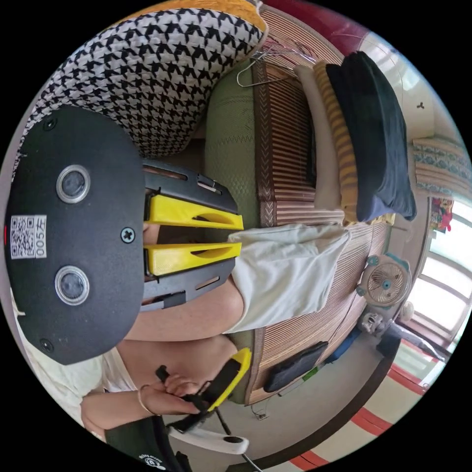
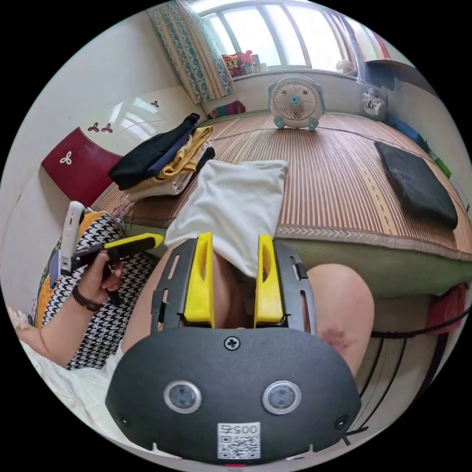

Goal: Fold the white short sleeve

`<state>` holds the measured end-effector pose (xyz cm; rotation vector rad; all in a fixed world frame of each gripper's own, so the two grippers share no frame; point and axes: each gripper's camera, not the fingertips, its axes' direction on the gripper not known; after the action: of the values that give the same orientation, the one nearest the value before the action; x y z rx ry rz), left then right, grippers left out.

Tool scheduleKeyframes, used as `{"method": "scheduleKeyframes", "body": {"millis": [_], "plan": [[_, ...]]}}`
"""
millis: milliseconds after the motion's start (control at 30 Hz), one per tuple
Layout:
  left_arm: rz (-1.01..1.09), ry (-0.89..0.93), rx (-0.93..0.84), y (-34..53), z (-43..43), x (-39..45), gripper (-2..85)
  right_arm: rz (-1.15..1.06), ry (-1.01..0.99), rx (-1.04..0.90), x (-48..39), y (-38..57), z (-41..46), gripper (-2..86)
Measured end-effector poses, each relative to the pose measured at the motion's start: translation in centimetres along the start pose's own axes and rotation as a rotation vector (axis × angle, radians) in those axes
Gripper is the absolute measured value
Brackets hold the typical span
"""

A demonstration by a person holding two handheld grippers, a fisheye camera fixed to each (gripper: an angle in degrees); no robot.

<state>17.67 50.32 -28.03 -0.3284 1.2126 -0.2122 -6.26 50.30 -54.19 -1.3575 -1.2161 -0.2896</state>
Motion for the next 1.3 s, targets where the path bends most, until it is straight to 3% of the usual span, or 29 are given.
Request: {"method": "scheduleKeyframes", "body": {"millis": [300,533,767,967,1300], "plan": [[-0.015,-0.005,-0.031,2.1,-0.2,-1.7,7.9,-0.100,0.121,-0.122,-0.3,3.5,4.1,7.7],[-0.036,0.034,-0.024,2.4,0.3,-2.3,7.9,0.004,0.107,-0.004,2.9,3.9,1.1,-0.4],[-0.106,0.090,0.037,1.8,0.6,-4.5,9.9,0.022,0.056,-0.027,4.5,4.8,0.8,-0.9],[-0.209,0.297,0.022,0.5,4.2,-7.6,13.0,0.012,0.028,-0.021,5.6,5.6,-0.2,-0.9],[-0.154,0.213,-0.104,-2.1,9.7,-7.0,11.4,0.011,0.025,0.031,7.0,6.7,-2.6,1.9]]}}
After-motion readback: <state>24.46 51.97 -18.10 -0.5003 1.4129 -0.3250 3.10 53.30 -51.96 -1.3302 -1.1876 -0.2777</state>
